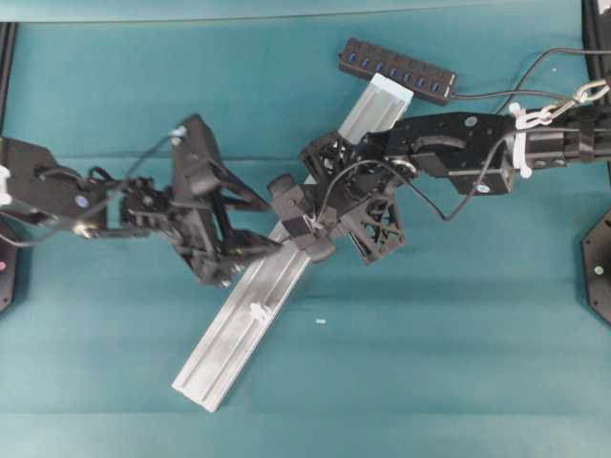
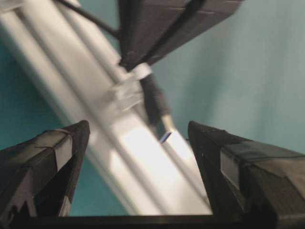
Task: Pass the USB cable through three rings with both arms.
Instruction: 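Grasp the plug beyond the second ring with the left gripper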
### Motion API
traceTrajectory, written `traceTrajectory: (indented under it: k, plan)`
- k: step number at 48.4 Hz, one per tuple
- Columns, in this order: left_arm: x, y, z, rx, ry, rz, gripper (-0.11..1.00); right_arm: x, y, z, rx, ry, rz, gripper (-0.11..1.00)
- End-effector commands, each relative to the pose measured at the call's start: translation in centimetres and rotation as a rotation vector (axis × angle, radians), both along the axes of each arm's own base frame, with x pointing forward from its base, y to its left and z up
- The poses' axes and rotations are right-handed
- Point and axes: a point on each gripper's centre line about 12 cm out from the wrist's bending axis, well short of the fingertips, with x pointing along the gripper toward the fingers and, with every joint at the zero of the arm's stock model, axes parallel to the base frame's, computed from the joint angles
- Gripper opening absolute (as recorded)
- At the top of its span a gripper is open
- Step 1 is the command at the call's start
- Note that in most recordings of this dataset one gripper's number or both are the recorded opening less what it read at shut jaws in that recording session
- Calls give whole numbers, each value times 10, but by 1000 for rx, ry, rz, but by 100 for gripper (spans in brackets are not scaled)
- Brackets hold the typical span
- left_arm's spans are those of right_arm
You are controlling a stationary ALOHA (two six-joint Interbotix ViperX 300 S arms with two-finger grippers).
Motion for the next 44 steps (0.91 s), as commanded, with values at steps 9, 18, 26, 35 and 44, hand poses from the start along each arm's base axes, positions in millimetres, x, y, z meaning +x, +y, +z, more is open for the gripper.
traceTrajectory:
  k: [9, 18, 26, 35, 44]
  plan:
    - [22, -6, -8, 2, -1, -21, 90, 2, 3, 5, 6, -16, -6, 8]
    - [23, -4, -8, 3, -1, -18, 90, 2, 3, 5, 8, -17, -8, 8]
    - [24, -4, -6, 4, -15, -17, 90, 2, 3, 5, 6, -17, -7, 8]
    - [25, -4, -2, 9, -49, -19, 90, 2, 3, 4, 7, -15, -7, 8]
    - [25, -4, -2, 16, -57, -22, 89, 2, 3, 4, 8, -16, -8, 8]
